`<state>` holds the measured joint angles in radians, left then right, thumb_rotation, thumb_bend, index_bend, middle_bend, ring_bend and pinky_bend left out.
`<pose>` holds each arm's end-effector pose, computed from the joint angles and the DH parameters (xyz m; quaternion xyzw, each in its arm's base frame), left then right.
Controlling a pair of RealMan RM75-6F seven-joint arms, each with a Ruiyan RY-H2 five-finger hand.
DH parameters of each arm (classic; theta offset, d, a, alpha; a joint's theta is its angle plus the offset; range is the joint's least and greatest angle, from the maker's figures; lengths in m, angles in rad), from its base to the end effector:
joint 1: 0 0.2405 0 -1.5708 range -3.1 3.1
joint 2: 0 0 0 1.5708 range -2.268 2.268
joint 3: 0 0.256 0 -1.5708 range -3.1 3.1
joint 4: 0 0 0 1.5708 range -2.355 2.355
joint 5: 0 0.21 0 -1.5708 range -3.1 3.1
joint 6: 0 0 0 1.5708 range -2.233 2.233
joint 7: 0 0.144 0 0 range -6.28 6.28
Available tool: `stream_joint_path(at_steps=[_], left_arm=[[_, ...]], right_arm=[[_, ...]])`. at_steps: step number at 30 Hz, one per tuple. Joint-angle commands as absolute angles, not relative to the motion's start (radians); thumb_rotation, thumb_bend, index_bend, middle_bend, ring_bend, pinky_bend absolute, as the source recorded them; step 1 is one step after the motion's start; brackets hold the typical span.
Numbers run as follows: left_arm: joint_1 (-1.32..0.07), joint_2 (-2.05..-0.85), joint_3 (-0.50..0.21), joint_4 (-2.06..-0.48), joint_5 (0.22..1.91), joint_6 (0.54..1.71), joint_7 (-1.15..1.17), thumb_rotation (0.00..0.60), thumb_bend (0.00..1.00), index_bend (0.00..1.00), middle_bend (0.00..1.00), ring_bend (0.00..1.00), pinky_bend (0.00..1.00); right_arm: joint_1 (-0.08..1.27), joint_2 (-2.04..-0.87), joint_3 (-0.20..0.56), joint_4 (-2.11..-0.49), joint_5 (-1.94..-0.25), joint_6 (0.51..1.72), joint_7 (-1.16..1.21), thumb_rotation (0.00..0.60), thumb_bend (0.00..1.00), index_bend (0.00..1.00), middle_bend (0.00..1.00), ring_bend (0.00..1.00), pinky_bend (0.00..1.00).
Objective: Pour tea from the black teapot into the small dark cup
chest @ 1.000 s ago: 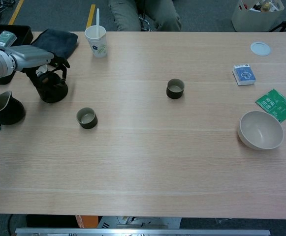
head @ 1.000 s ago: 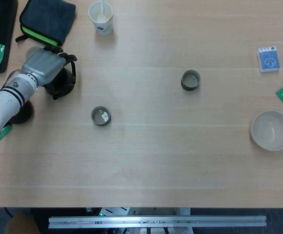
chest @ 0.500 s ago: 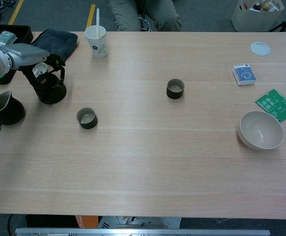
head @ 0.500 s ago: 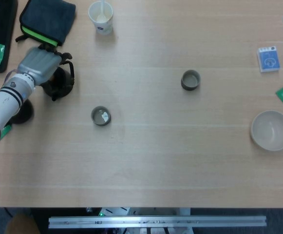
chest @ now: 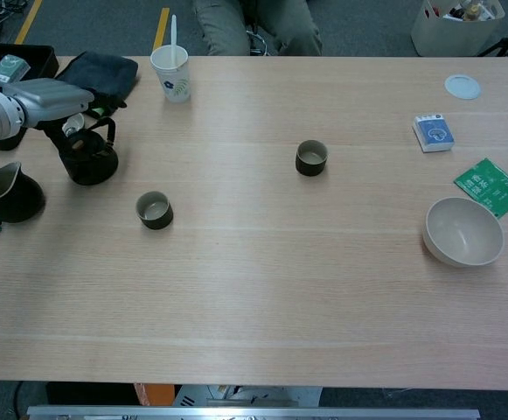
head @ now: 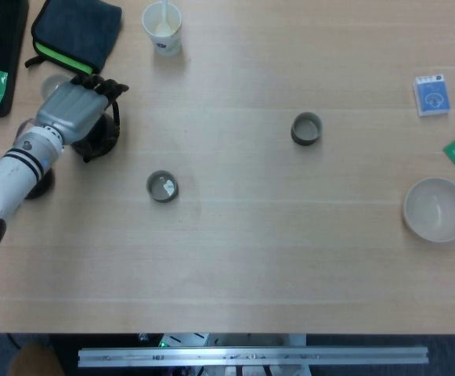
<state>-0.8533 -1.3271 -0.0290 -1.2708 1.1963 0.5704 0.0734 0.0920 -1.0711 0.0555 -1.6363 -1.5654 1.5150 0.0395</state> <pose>-0.2304 0.3876 0.0357 -0.8129 -0.3756 -0.1866 0.4042 -0.2975 -0.1837 0.1730 0.6053 -0.3653 0.4185 0.5701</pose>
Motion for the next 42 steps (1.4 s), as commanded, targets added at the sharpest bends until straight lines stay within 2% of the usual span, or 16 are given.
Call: stream_joint_path(at_steps=[1,14,30,37,42], left_arm=[[-0.854,-1.348,-0.034,-1.259,1.208,0.579,0.069,0.6,0.24,0.0,0.02,0.01,0.1],[-0.878,-1.431,-0.078,-1.173,1.181,0.59,0.069,0.6,0.24,0.0,0.0,0.0,0.1],[-0.91,-1.505,-0.131,-0.984,0.972,0.534,0.143,0.6,0.24,0.0,0.01,0.0,0.1],[-0.906,-1.438,-0.132,-1.061,0.91,0.488,0.141,0.6,0.24,0.0,0.04,0.0,0.1],[-0.91,-1.362,-0.102,-1.161,0.919,0.461,0.157,0.6,0.24,0.0,0.07,0.01,0.1]], right_arm=[[0.087,-1.069,0.054,-1.633,-1.563,1.52,0.044,0.6,0.21,0.26,0.29,0.21,0.31],[0.079,-1.072,0.052,-1.614,-1.559,1.522,0.067,0.6,0.21,0.26,0.29,0.21,0.31],[0.071,-1.073,0.052,-1.614,-1.558,1.527,0.069,0.6,0.21,0.26,0.29,0.21,0.31],[0.07,-1.073,0.053,-1.616,-1.56,1.527,0.069,0.6,0.21,0.26,0.29,0.21,0.31],[0.072,-1.074,0.051,-1.616,-1.565,1.525,0.07,0.6,0.21,0.26,0.29,0.21,0.31]])
